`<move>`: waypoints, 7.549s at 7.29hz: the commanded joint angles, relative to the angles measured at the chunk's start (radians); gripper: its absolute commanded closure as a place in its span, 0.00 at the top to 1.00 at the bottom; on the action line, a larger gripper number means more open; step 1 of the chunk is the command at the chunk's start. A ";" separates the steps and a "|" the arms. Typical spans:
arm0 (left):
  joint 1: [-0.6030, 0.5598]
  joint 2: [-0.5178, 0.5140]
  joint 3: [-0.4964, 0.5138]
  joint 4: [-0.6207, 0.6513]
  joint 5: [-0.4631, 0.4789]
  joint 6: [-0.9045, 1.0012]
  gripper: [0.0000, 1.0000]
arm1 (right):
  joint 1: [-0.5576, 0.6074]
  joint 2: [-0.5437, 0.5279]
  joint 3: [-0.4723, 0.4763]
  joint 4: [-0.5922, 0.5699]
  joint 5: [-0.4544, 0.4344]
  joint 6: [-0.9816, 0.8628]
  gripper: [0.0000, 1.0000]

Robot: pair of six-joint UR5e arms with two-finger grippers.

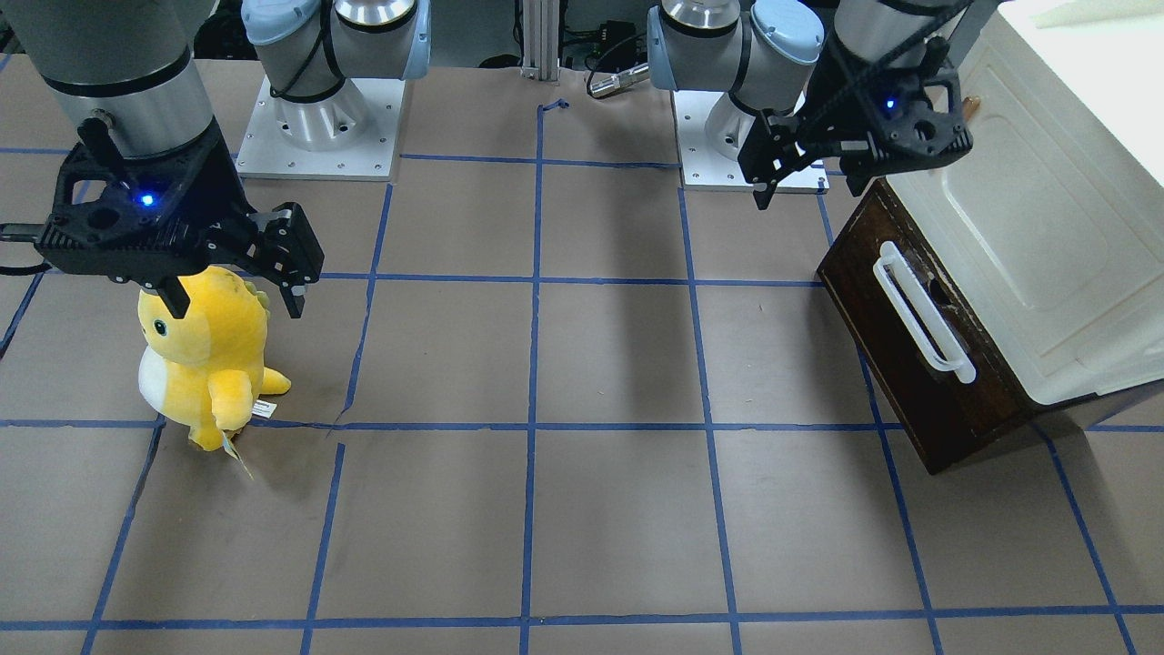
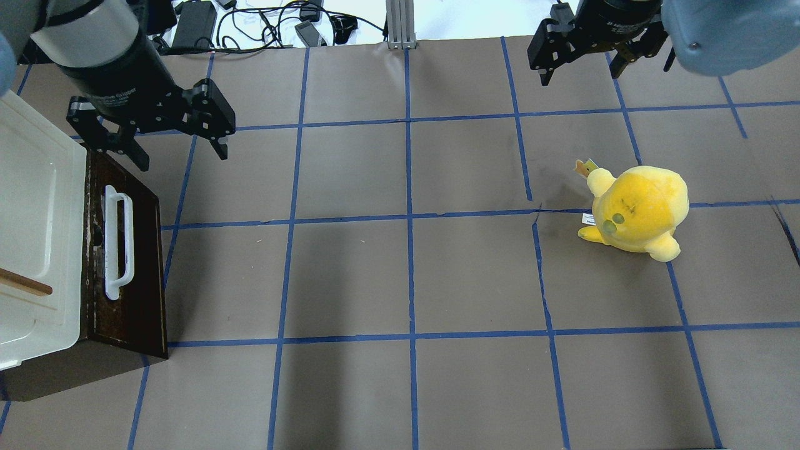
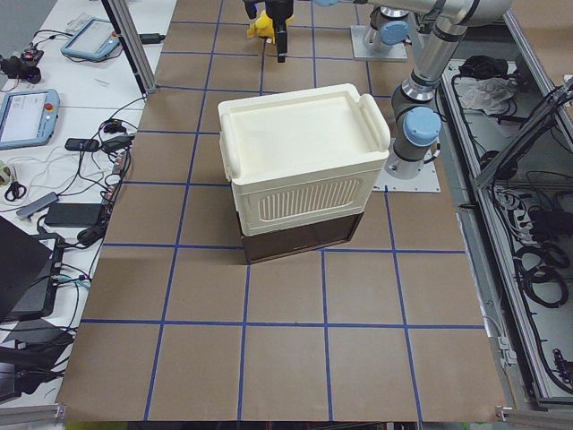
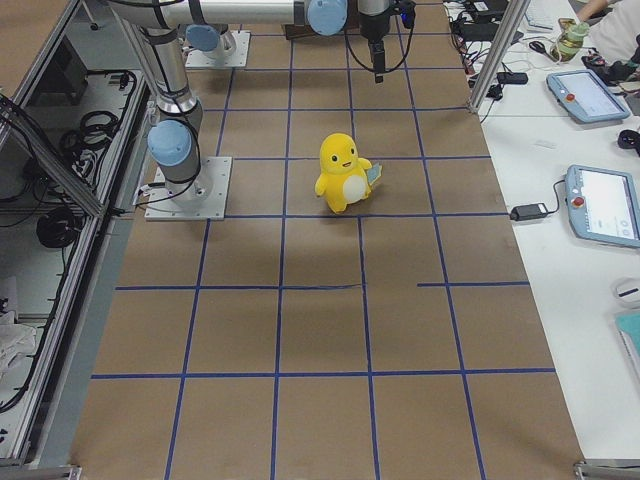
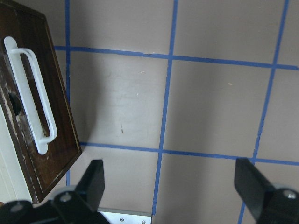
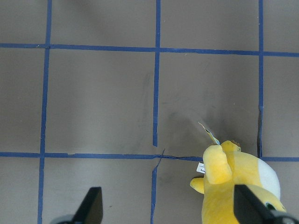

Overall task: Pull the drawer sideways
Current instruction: 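Move the left gripper down to the white drawer handle, then close the left gripper around the white bar handle, then pull the handle with the left gripper, sliding the drawer outward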

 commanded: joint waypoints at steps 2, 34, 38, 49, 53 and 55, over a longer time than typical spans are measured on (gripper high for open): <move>-0.057 -0.107 -0.136 0.000 0.150 -0.176 1.00 | 0.000 0.000 0.000 0.000 -0.001 0.000 1.00; -0.112 -0.523 -0.224 -0.305 1.182 -0.533 0.24 | 0.000 0.000 0.000 0.000 -0.001 0.000 1.00; -0.125 -0.523 -0.224 -0.305 1.180 -0.533 0.24 | 0.000 0.000 0.000 0.000 -0.001 0.000 1.00; -0.226 -0.519 -0.213 -0.301 1.164 -0.531 0.24 | 0.000 0.000 0.000 0.000 0.001 0.000 1.00; -0.269 -0.517 -0.213 -0.298 1.159 -0.510 0.24 | 0.000 0.000 0.000 0.000 -0.001 0.000 1.00; -0.275 -0.517 -0.213 -0.295 1.160 -0.502 0.24 | 0.000 0.000 0.000 0.000 -0.001 0.000 1.00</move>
